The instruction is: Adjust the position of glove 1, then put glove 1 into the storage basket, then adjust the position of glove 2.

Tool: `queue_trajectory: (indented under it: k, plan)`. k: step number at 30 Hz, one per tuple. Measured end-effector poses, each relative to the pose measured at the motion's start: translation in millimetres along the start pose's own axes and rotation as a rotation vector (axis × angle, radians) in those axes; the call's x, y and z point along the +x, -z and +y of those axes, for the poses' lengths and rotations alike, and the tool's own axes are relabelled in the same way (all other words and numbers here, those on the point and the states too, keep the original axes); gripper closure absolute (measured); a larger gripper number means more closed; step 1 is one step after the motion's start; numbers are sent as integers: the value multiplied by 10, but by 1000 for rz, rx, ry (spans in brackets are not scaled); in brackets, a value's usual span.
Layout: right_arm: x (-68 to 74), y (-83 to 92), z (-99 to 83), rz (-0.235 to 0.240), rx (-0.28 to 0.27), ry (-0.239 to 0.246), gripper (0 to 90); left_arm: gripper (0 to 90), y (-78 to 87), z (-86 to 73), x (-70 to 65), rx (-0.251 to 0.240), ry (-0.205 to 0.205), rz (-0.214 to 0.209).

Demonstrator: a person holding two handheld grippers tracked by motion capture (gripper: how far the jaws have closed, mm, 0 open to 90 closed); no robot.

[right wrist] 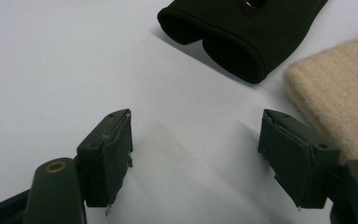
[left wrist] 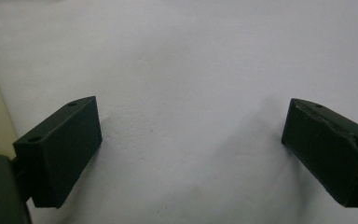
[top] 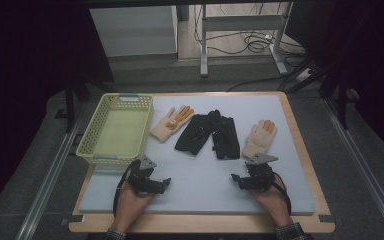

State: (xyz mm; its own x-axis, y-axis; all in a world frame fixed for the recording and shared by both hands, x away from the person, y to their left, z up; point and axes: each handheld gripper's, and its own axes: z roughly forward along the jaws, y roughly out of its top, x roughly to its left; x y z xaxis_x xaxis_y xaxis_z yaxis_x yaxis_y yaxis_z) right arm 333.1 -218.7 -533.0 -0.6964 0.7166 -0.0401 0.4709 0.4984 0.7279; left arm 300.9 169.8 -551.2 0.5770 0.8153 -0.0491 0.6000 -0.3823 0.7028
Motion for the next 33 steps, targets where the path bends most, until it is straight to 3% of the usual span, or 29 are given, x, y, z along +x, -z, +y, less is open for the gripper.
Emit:
queue_trajectory:
  k: [18, 24, 30, 33]
  plan:
    - [-4, 3, 5, 3, 2, 0, 252, 50, 0, 0, -1, -1, -1, 1]
    - [-38, 17, 17, 29, -4, -54, 254, 50, 1, -1, -1, -1, -1, 1]
    - [-36, 33, 64, 34, 7, -43, 253, 51, 1, 0, -1, -1, -1, 1]
    - [-35, 37, 96, 14, 19, -32, 228, 51, 1, 0, -2, -2, -1, 2]
